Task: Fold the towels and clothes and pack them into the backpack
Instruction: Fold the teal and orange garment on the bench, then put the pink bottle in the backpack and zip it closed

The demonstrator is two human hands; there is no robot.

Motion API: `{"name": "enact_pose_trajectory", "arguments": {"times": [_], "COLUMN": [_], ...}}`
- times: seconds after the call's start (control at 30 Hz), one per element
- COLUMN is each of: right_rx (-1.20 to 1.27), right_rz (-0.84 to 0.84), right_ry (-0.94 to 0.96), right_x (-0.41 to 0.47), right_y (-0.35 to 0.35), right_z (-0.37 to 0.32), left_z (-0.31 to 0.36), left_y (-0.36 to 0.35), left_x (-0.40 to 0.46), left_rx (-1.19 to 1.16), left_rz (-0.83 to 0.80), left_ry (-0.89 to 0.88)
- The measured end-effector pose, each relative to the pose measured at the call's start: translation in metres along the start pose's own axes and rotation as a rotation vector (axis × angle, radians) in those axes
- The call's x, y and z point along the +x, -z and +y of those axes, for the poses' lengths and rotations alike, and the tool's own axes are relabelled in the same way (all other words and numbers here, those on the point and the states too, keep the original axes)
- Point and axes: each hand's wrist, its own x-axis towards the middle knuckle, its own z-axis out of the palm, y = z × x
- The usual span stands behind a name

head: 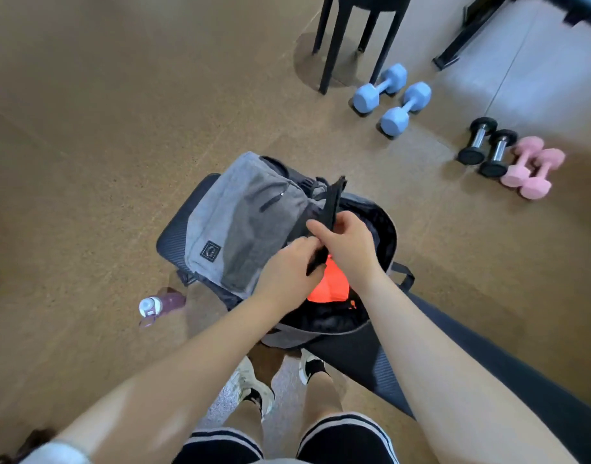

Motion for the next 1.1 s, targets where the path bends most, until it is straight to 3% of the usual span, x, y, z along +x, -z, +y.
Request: {"name": "enact_pose_trajectory", "arguments": {"times": [0.1, 0.17, 0.33, 0.47, 0.57, 0.67, 0.73, 0.8, 0.97, 1.1], "right_rx": [-0.248, -0.282, -0.166, -0.276, -0.444, -0.560, -0.580, -0.577, -0.614, -0.483], "right_rz": [0.007, 0.029, 0.059, 0.001, 0.041, 0.090, 0.035, -0.124, -0.481, -0.568], "right_ry": [-0.007, -0.089, -0.430, -0.477, -0.422, -0.103, 0.123, 0.226, 0.336, 0.114], "right_x": [-0.001, -0.003, -0.001, 0.015, 0.020, 0.013, 0.006, -0.002, -0.027, -0.054], "right_y": [0.036, 0.059, 0.093, 0.091, 0.084, 0.068, 0.050, 0.022, -0.089, -0.204], "right_z": [0.027, 0.055, 0.144, 0.189, 0.189, 0.158, 0.128, 0.095, 0.030, 0.012], "left_z": [0.012, 0.015, 0.008, -0.018, -0.040, -0.054, -0.064, -0.078, -0.138, -0.211], "left_y": [-0.027, -0.041, -0.069, -0.083, -0.080, -0.061, -0.042, -0.018, 0.056, 0.116], "left_x": [-0.002, -0.001, 0.011, 0.014, 0.009, -0.002, -0.014, -0.028, -0.081, -0.131], "left_rx": [0.014, 0.009, 0.062, 0.084, 0.077, 0.053, 0.032, 0.046, 0.012, -0.053], "left_rz": [-0.143, -0.196, -0.202, -0.236, -0.219, -0.165, -0.123, -0.092, 0.065, 0.156], "left_ry": [-0.087, -0.097, 0.052, 0.168, 0.247, 0.317, 0.364, 0.380, 0.473, 0.594]}}
